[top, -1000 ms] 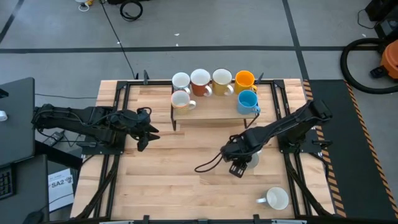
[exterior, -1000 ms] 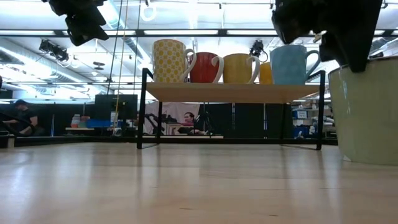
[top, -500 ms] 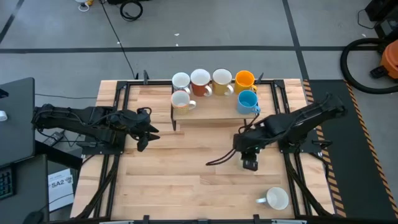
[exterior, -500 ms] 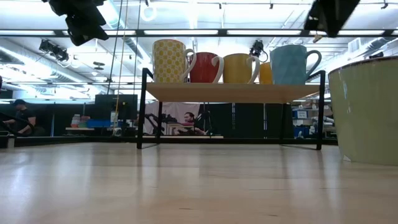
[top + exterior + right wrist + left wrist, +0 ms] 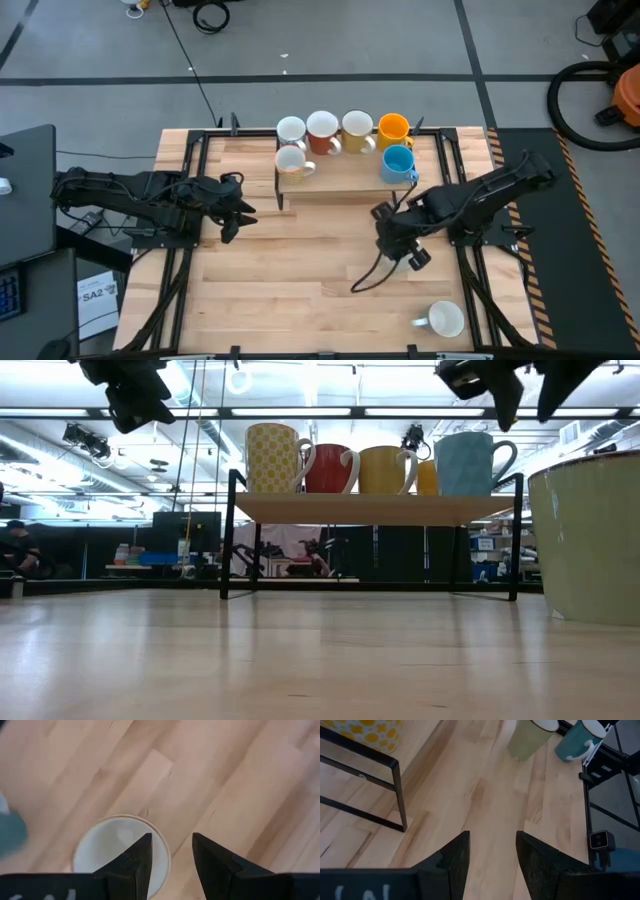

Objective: Place coffee mugs
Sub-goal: Put the green mug on the shelf

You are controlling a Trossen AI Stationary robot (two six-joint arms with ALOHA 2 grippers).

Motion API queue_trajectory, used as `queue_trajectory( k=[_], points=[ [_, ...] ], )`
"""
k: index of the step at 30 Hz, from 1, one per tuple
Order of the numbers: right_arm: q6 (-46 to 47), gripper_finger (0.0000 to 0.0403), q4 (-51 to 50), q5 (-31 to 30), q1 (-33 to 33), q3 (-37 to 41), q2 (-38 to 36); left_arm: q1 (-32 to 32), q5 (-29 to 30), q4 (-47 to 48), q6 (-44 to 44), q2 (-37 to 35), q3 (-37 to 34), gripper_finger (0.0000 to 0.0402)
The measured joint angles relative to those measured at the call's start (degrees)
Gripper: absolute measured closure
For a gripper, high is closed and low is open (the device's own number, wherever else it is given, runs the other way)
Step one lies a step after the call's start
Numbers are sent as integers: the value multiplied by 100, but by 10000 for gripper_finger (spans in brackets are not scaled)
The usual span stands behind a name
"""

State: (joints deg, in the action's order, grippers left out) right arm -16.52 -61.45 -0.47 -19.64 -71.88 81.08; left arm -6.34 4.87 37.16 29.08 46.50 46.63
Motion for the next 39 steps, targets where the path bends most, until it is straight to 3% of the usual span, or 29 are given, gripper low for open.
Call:
queue_trajectory(
  k=[8, 18, 34, 39],
  points=[
    [-1068, 260, 26, -13, 0, 0, 549, 0, 146, -20, -2, -2, 0, 235],
    [-1493, 261, -122, -6, -11, 0, 790, -1, 299, -17, 22, 0, 0, 235],
    [-1518, 263, -63, 22, -11, -2, 1383, -1, 301, -12, 21, -2, 0, 235],
    [-1518, 290, 2, 17, -12, -2, 1449, 1, 301, -12, 20, -2, 0, 235]
  ],
)
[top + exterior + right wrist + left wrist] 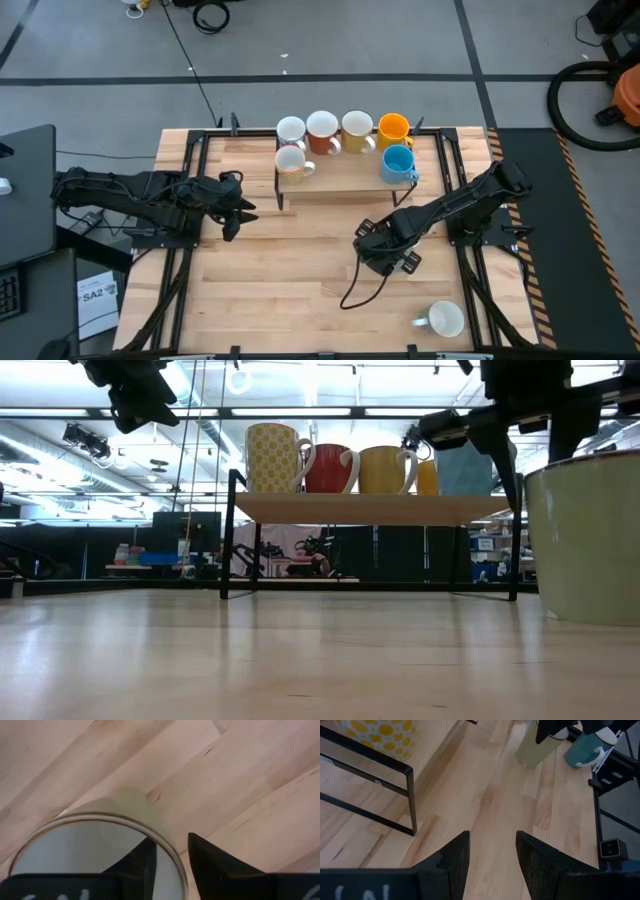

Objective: Place coffee mugs
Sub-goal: Put the green mug on the shelf

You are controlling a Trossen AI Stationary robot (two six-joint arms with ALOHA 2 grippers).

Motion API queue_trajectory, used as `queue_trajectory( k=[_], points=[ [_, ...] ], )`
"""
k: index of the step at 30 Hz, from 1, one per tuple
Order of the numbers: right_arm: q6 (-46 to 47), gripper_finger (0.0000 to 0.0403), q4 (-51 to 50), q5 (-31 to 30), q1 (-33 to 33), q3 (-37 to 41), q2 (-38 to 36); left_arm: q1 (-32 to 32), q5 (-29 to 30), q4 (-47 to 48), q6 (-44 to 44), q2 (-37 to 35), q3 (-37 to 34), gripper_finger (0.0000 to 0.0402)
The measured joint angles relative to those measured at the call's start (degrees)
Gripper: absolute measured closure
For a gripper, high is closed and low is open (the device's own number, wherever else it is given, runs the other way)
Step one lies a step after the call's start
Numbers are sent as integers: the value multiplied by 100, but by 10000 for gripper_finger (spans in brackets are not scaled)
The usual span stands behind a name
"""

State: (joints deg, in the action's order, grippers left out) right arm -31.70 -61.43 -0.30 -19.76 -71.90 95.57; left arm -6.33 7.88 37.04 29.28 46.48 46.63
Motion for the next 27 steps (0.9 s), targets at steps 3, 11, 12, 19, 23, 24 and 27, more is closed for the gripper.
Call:
queue_trajectory(
  k=[3, 11, 12, 19, 23, 24, 27],
  points=[
    [58, 321, 74, -11, 0, 0, -19, -2, 0, 0, 0, 1, 0, 235],
    [1067, 373, 240, 140, 101, -3, -39, -2, 0, 0, -2, 2, 0, 235],
    [1275, 373, 275, 151, 130, -2, -37, 0, 0, 0, 0, 0, 0, 235],
    [2879, 367, 459, 175, 400, 0, -31, 0, 2, 0, -2, 0, 0, 235],
    [3468, 369, 439, 262, 567, -62, -20, 0, 0, 0, 0, 0, 0, 235],
    [3498, 370, 404, 261, 603, -131, -13, -2, 0, 0, -1, 1, 0, 235],
    [3451, 370, 321, 230, 712, -470, -13, 0, 2, -1, -2, 0, 0, 235]
  ],
)
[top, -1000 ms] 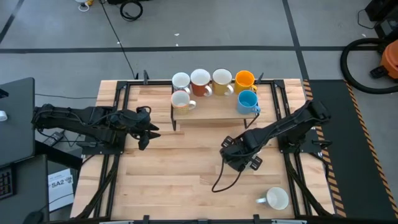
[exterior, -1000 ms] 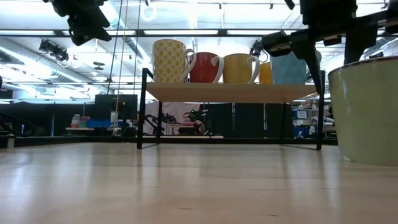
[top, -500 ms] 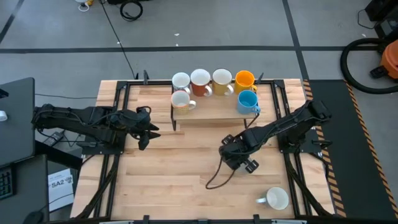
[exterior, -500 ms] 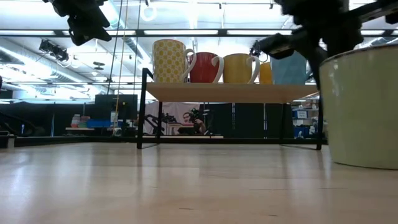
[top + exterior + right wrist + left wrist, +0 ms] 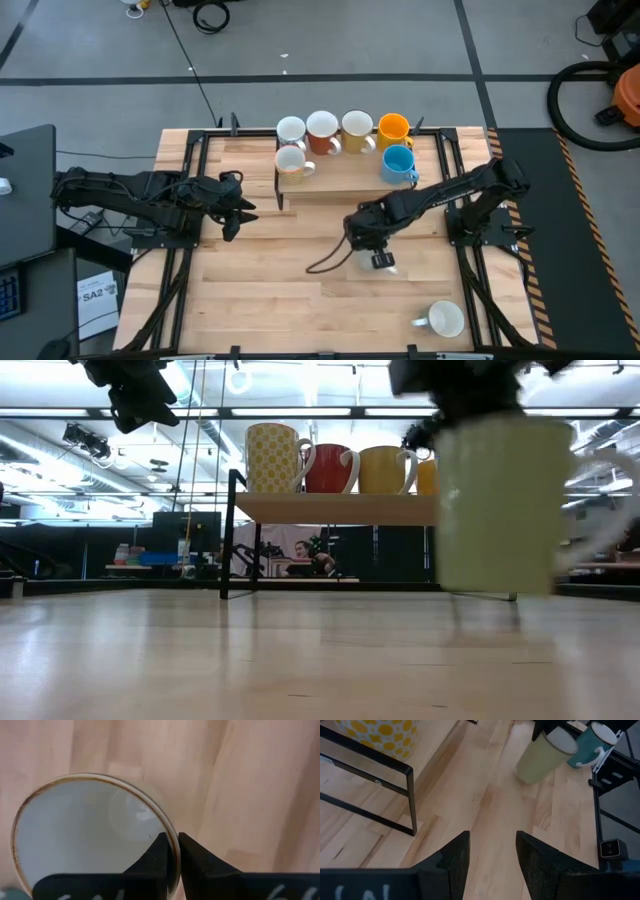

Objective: Place coffee mugs
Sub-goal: Put the green mug on the shelf

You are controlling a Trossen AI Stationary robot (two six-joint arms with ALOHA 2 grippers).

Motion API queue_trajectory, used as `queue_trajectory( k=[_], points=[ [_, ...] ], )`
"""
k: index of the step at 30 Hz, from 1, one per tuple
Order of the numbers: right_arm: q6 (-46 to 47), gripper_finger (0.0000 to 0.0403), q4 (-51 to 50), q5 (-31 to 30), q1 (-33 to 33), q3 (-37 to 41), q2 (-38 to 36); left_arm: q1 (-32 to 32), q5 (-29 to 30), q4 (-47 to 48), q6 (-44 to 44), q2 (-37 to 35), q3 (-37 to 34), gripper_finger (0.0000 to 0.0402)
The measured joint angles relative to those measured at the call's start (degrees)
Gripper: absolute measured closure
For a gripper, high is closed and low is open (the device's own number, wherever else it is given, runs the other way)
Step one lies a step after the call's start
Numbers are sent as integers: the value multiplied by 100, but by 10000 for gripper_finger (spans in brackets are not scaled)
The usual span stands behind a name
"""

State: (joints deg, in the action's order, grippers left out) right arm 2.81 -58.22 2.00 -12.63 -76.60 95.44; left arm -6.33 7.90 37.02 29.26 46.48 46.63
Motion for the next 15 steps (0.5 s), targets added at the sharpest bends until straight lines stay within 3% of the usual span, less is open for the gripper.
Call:
queue_trajectory(
  k=[15],
  points=[
    [-1263, 370, -773, 40, 907, -2189, -17, -1, -1, -1, -1, 0, 0, 235]
  ],
)
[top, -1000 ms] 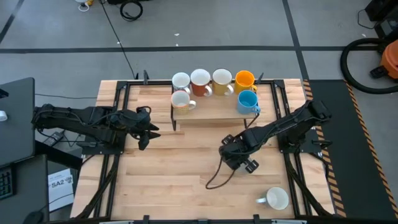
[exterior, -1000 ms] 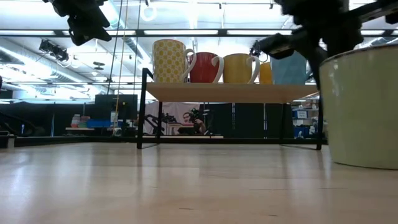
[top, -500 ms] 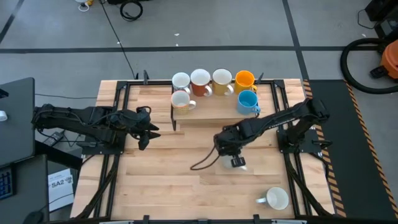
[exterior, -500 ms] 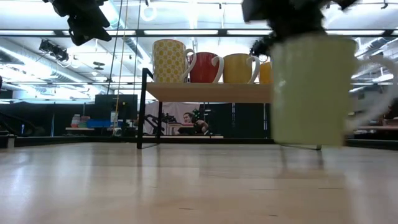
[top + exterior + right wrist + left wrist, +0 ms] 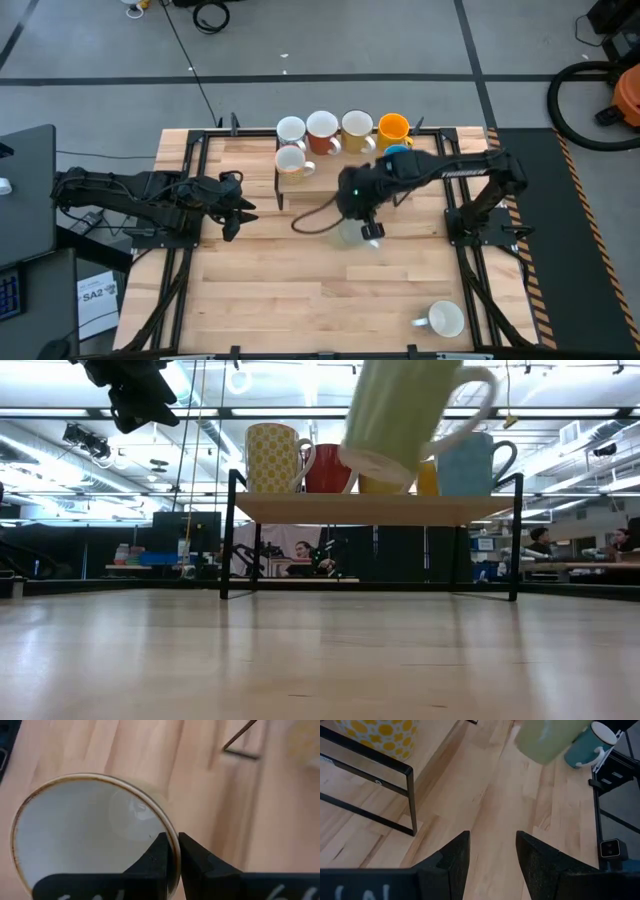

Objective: Place coffee mugs
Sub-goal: Put the green mug on the shelf

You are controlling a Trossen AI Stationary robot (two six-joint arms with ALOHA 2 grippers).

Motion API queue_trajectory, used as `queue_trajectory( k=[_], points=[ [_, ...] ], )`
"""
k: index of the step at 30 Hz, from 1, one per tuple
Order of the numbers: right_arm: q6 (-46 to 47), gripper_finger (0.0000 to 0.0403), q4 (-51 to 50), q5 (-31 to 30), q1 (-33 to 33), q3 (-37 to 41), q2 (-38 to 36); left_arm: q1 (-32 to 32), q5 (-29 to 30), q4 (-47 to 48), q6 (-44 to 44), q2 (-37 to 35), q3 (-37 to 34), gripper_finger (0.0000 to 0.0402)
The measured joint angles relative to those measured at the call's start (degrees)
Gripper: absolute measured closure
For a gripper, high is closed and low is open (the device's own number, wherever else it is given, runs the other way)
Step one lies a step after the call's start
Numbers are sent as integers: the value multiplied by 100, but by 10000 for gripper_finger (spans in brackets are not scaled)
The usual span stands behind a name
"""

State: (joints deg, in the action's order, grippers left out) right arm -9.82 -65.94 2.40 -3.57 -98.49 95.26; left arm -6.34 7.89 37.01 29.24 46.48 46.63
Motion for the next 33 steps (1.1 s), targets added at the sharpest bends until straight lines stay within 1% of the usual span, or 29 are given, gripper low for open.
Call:
queue_trajectory(
  k=[8, 14, 18, 22, 28, 33],
  points=[
    [-1030, 370, -231, -347, 690, -485, 0, 1, -1, -27, -1, 2, 0, 235],
    [-1657, 370, -235, -330, 1234, -650, 1, -1, 8, -181, -1, 1, 0, 235],
    [-2018, 370, -219, -335, 1539, -846, 28, 1, 161, -365, -7, 1, 0, 235],
    [-2382, 370, -182, -327, 1718, -1041, 33, 1, 197, -406, -7, 0, 0, 235],
    [-2580, 370, 161, -327, 1817, -1336, 46, 1, 195, -413, -5, 2, 0, 235],
    [-2765, 370, 19, -335, 1831, -1649, 287, 1, 195, -424, -5, 2, 0, 235]
  ],
)
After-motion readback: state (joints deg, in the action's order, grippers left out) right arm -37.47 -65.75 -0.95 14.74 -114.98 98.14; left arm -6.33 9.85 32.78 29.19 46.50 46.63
